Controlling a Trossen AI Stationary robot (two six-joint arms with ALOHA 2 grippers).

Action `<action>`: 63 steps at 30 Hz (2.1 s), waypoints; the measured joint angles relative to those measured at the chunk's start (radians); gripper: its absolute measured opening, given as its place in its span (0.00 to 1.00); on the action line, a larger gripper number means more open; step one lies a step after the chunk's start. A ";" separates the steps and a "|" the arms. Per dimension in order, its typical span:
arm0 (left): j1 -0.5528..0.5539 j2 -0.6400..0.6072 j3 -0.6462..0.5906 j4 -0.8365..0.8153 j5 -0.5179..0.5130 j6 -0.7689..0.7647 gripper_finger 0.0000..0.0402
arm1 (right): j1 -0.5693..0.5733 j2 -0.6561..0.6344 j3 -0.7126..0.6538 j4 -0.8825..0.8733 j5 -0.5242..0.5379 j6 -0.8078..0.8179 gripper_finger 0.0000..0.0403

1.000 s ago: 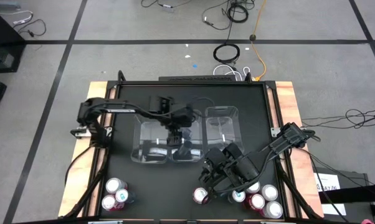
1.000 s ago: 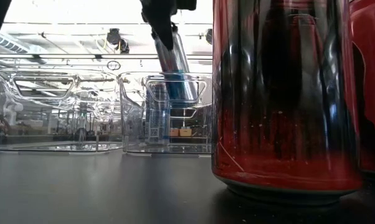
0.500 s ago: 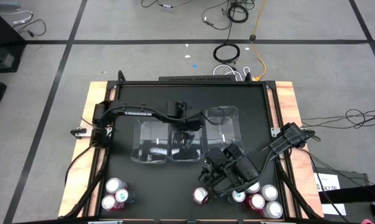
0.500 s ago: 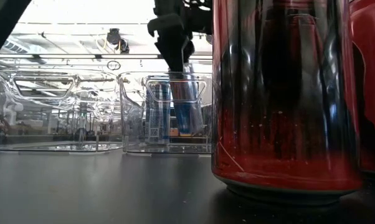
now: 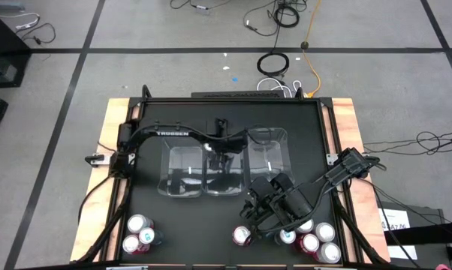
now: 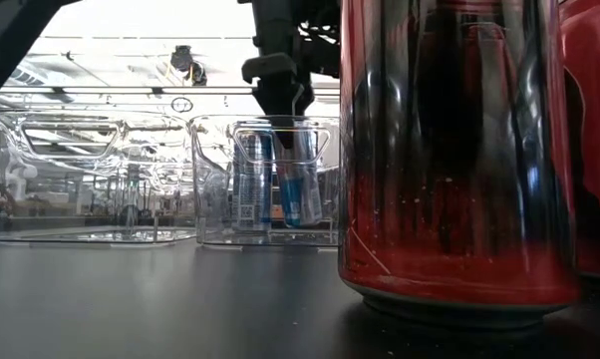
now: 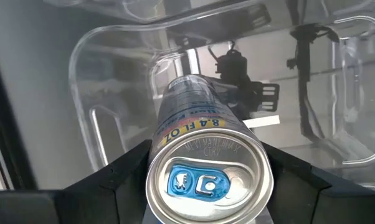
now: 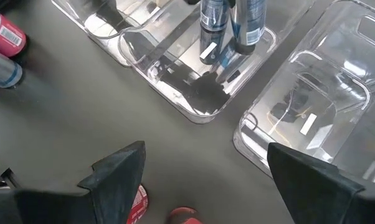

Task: Sort soda cans
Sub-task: Put the blue soda can into the middle transparent bin

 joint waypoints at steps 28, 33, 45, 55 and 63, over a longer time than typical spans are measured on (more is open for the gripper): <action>0.022 -0.001 -0.018 -0.004 0.064 -0.008 0.64 | 0.003 0.000 0.000 -0.008 0.000 0.026 0.82; 0.020 -0.001 -0.018 0.013 0.064 -0.009 0.64 | 0.006 0.000 0.000 -0.008 0.000 0.033 0.82; 0.021 -0.001 -0.018 0.018 0.064 -0.010 0.66 | 0.016 0.000 0.000 -0.008 0.000 0.033 0.82; 0.021 -0.002 -0.018 0.020 0.063 -0.010 0.70 | 0.019 0.000 0.000 -0.012 0.000 0.040 0.82; 0.021 -0.002 -0.018 0.044 0.063 -0.010 0.70 | 0.019 0.000 0.000 -0.013 0.000 0.041 0.82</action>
